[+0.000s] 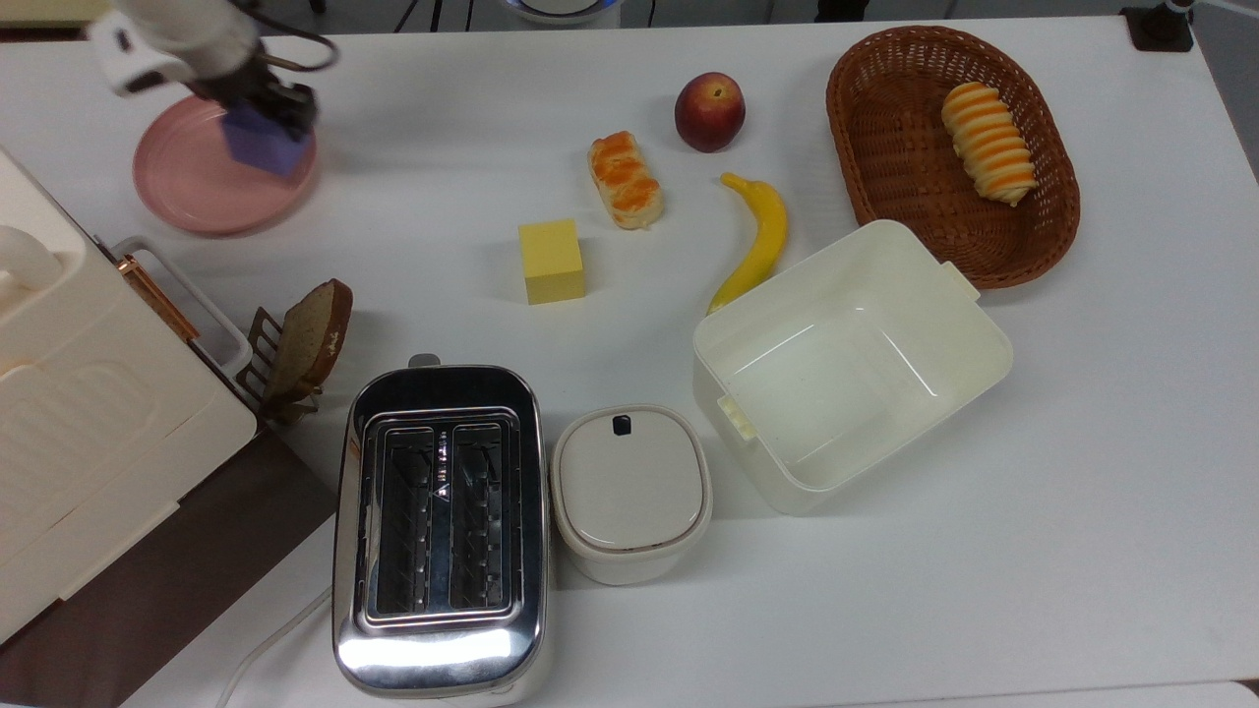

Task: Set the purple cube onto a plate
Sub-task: 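Lift the purple cube and carry it over the pink plate, then lower the purple cube onto the pink plate and open the gripper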

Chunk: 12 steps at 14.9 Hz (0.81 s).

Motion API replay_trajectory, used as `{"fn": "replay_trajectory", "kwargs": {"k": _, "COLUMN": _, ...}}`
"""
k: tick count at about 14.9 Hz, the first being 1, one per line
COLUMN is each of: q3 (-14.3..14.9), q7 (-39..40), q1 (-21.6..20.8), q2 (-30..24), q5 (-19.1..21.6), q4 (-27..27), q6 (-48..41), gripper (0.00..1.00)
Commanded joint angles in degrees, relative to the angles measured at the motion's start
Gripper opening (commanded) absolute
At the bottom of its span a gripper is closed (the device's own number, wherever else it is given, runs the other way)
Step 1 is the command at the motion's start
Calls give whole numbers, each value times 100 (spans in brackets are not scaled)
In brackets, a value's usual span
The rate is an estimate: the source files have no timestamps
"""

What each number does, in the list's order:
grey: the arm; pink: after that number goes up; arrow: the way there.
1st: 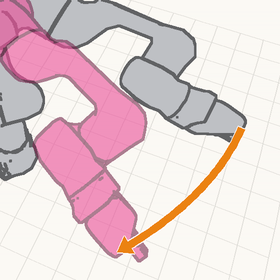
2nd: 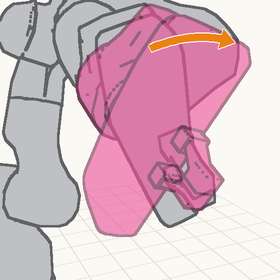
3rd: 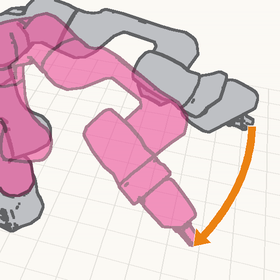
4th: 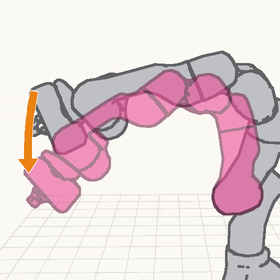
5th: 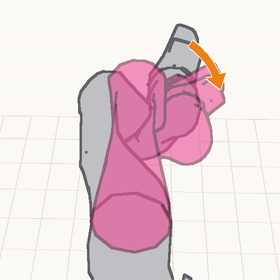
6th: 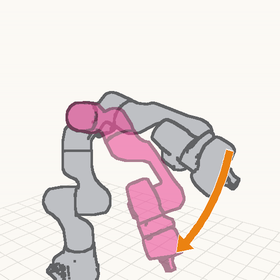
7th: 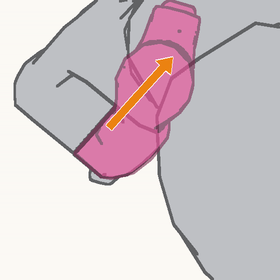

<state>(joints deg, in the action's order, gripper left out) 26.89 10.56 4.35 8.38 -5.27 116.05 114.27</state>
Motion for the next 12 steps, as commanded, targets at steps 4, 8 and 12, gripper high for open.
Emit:
{"fn": "replay_trajectory", "kwargs": {"k": 4, "q3": 158, "q7": 315, "q1": 391, "q2": 595, "q5": 140, "q4": 23, "q6": 1115, "gripper": 86}}
{"fn": "replay_trajectory", "kwargs": {"k": 8, "q3": 132, "q7": 254, "q1": 225, "q2": 280, "q5": 140, "q4": 5, "q6": 617, "gripper": 100}}
{"fn": "replay_trajectory", "kwargs": {"k": 12, "q3": -375, "q7": -297, "q1": -346, "q2": -897, "q5": 53, "q4": -39, "q6": -667, "gripper": 100}}
